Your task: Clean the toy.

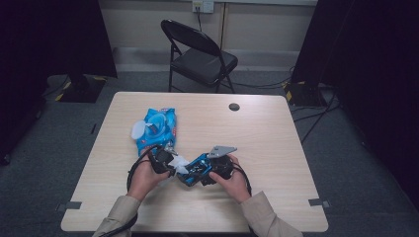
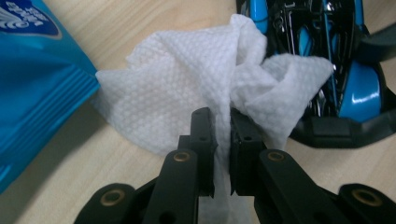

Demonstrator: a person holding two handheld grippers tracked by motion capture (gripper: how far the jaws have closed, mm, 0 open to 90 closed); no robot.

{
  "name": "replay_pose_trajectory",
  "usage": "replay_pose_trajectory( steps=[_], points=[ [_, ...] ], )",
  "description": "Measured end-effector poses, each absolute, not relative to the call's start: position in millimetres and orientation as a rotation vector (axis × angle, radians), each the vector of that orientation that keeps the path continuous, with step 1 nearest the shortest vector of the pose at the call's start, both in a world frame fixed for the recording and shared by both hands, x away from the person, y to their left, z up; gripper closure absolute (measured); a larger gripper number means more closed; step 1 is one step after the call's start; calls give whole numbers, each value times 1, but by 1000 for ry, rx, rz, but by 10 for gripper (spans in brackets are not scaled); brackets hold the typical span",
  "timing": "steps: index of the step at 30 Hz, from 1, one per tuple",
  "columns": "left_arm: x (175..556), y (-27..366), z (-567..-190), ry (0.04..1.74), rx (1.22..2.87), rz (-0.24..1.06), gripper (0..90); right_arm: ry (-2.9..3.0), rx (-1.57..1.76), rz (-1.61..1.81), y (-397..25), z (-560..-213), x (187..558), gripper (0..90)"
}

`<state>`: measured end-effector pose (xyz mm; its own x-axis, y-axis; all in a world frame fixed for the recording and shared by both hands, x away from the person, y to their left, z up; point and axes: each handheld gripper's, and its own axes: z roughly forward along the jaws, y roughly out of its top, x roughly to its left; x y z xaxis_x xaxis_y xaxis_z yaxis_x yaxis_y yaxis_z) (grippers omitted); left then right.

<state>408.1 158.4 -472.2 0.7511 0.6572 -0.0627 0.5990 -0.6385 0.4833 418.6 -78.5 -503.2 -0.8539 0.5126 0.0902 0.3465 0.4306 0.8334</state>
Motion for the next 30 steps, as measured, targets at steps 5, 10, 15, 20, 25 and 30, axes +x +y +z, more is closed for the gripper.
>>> replay_pose_trajectory(
  steps=[5,10,15,20,25,30],
  points=[
    [400,164,-472,953,2456,153,817,2502,760,1395,-79,-503,419,57],
    [392,168,-473,947,2450,168,817,2502,761,1395,-79,-503,419,56],
    [385,172,-473,943,2449,165,815,2502,761,1395,-79,-503,419,56],
    [375,180,-473,949,2424,162,813,2502,760,1396,-79,-503,419,56],
    [370,187,-468,959,2408,167,810,2503,760,1397,-79,-503,419,56],
    [366,196,-459,977,2369,187,807,2501,763,1393,-78,-503,418,52]
  ],
)
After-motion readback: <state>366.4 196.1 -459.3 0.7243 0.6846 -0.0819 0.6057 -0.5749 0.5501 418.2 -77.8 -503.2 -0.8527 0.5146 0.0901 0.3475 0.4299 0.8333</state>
